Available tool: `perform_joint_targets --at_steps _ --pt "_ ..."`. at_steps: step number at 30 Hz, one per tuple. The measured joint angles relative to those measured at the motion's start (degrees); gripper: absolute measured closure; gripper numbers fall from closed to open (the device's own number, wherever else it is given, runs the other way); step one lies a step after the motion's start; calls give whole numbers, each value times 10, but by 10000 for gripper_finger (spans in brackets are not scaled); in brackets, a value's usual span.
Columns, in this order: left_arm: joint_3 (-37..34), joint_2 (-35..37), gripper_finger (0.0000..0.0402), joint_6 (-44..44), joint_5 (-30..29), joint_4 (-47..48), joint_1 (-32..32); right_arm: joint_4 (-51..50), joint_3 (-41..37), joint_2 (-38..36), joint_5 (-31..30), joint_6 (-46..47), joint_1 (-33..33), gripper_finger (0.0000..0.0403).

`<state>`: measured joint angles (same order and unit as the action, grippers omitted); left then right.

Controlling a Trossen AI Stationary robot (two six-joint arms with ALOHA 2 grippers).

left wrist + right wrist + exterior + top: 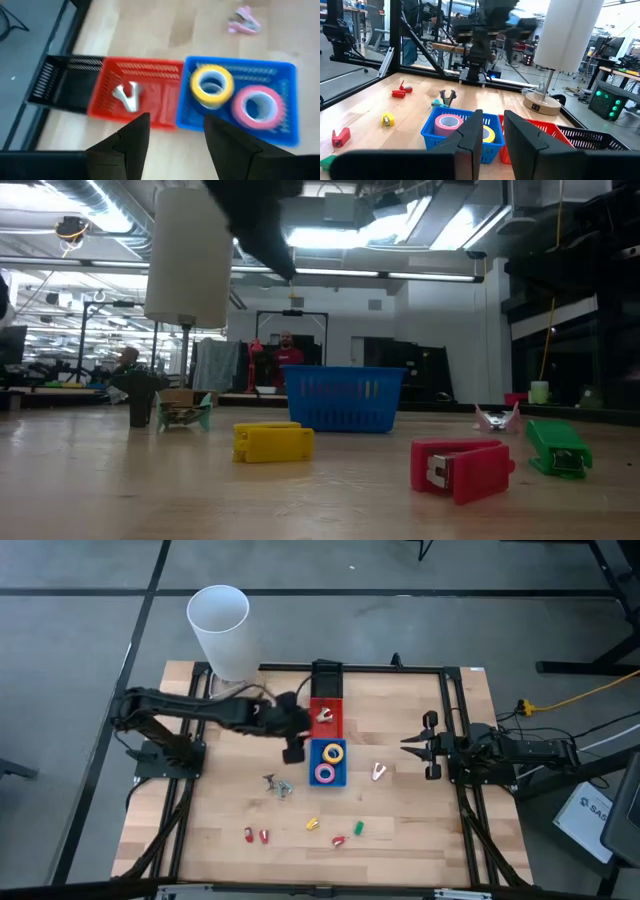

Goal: Pick and place Stapler, Stapler remover, tape
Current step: Put the black staple remover into the red bin

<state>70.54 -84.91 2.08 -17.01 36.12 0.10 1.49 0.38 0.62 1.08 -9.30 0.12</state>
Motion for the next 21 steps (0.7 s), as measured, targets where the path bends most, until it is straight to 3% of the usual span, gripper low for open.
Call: perform_joint_targets --at_steps 10,16,21 --pt "-133 95 220 180 -10 0 -172 0 0 0 0 0 0 322" --pt "-186 102 227 199 -13 -4 -272 0 0 0 0 0 0 322" --pt "-213 102 228 233 -14 -16 -316 0 0 0 0 0 0 322"
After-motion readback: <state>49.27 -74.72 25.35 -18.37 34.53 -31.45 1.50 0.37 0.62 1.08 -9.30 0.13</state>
